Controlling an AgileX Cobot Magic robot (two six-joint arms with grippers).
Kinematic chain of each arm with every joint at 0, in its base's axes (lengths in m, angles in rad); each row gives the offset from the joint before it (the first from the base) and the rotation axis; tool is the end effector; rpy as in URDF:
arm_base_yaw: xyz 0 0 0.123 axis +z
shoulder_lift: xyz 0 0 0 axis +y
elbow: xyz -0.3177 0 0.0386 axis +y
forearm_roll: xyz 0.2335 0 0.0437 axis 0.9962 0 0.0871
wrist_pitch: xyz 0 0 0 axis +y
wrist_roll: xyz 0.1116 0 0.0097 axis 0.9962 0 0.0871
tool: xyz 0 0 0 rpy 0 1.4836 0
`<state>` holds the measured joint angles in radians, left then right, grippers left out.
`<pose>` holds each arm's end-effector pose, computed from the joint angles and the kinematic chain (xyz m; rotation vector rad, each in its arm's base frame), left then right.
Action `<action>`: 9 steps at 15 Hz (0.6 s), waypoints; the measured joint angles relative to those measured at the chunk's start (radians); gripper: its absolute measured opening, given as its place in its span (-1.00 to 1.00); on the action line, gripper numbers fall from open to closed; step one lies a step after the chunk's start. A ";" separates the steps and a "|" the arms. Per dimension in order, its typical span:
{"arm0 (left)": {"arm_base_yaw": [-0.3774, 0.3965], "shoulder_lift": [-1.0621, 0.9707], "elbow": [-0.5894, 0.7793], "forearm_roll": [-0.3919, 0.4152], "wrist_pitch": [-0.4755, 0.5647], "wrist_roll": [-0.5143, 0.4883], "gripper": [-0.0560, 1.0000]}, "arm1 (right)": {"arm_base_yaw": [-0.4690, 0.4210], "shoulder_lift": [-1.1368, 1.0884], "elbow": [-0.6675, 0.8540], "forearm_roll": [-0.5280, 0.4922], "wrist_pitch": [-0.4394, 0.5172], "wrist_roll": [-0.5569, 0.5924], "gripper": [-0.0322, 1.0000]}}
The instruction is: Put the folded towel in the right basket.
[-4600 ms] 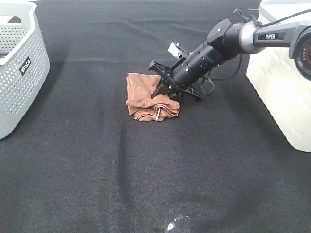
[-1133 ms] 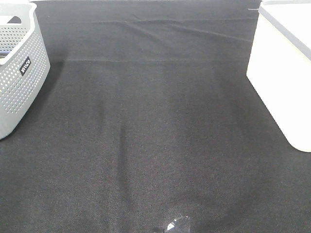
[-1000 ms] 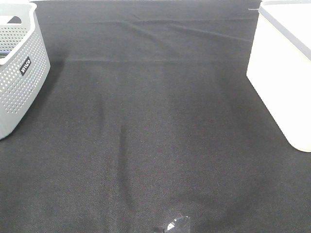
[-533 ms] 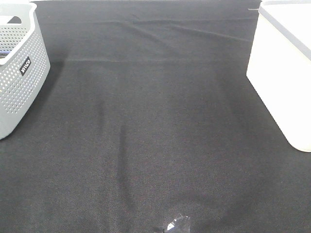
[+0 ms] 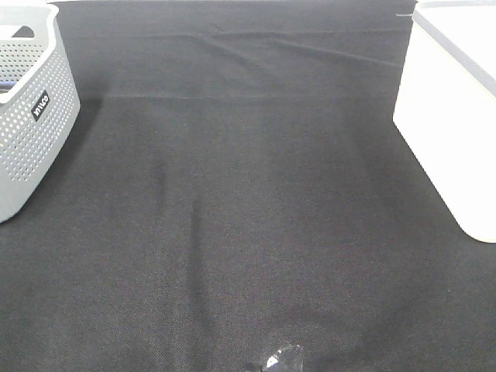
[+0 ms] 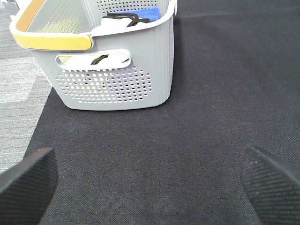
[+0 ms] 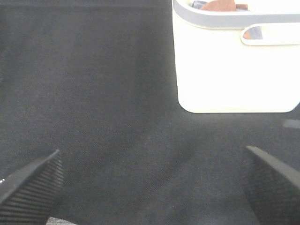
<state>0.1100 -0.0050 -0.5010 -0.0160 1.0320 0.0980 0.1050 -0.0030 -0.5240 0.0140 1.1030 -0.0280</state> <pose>-0.0331 -0.0052 0.2638 -0.0116 2.0113 0.1137 -0.0390 -0.0027 0.2632 -0.1381 2.0555 0.0644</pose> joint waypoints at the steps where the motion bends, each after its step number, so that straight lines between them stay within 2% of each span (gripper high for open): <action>1: 0.000 0.000 0.000 0.000 0.000 0.000 0.98 | 0.000 0.000 0.003 0.002 -0.002 0.000 0.97; 9: 0.000 0.000 0.000 0.000 0.000 0.000 0.98 | 0.000 0.000 0.020 0.008 -0.028 0.000 0.97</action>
<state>0.1100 -0.0050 -0.5010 -0.0160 1.0320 0.0980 0.1050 -0.0030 -0.5040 0.0220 1.0750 -0.0280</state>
